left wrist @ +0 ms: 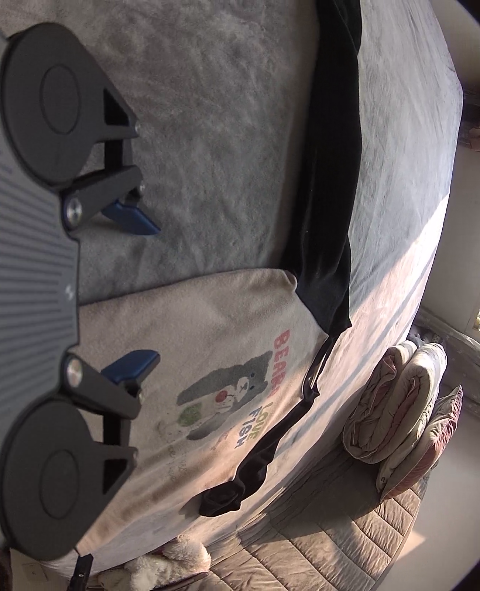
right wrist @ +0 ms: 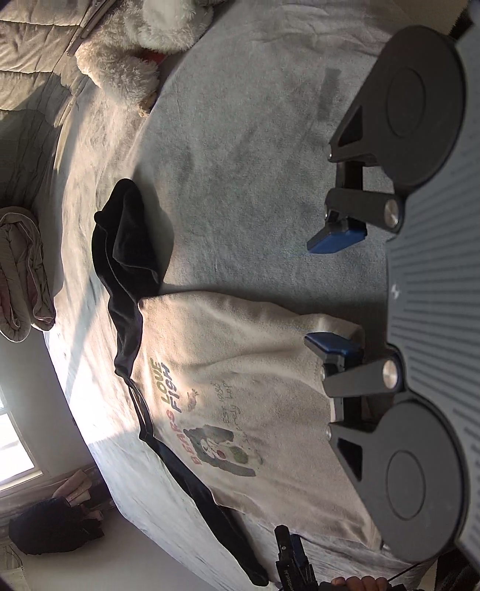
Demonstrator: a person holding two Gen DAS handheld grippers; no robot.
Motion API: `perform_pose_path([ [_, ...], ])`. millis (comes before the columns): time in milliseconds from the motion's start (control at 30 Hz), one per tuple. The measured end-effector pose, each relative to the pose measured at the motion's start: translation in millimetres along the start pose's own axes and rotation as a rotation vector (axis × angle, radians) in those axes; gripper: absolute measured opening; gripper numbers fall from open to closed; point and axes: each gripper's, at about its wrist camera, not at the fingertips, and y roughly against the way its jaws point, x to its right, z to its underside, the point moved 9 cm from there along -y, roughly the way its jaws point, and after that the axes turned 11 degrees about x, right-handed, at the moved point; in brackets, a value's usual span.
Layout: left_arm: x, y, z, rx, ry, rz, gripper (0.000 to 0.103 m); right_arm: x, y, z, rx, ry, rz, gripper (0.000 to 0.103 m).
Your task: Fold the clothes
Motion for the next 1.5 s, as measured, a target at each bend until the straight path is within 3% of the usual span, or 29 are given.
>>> perform_pose_path([
  [233, -8.9, 16.7, 18.4, -0.126, 0.147, 0.130, 0.067, -19.6, 3.2, 31.5, 0.028, 0.037, 0.010, 0.051],
  [500, -10.6, 28.5, 36.3, -0.247, 0.246, 0.229, 0.064, -25.7, -6.0, 27.7, 0.170, -0.088, 0.040, 0.048],
  [633, -3.5, 27.4, 47.3, -0.317, 0.310, 0.303, 0.064, -29.7, -18.6, 32.9, 0.179, -0.064, 0.105, 0.047],
  [767, 8.1, 26.0, 60.3, -0.373, 0.314, 0.343, 0.051, -34.6, -25.0, 40.7, 0.203, 0.029, 0.161, 0.043],
  [833, 10.5, 24.5, 65.2, -0.390, 0.311, 0.336, 0.039, -39.6, -25.5, 42.8, 0.218, 0.099, 0.176, 0.039],
  [900, 11.3, 21.5, 74.0, -0.432, 0.324, 0.324, 0.006, -45.8, -26.3, 44.9, 0.225, 0.180, 0.176, 0.027],
  [1000, 12.0, 21.6, 79.3, -0.453, 0.334, 0.309, 0.005, -54.4, -24.7, 44.2, 0.228, 0.315, 0.197, 0.015],
  [1167, 18.6, 40.2, 62.7, -0.397, 0.260, 0.357, 0.004, -46.7, -12.0, 34.2, 0.261, 0.578, 0.330, 0.010],
  [1300, 19.6, 52.1, 55.9, -0.371, 0.186, 0.373, 0.004, -37.4, -4.8, 33.6, 0.257, 0.895, 0.423, 0.009],
  [1500, 5.5, 52.8, 64.5, -0.395, 0.107, 0.341, 0.004, -35.9, -16.8, 77.6, 0.177, 1.435, 0.423, 0.009],
])
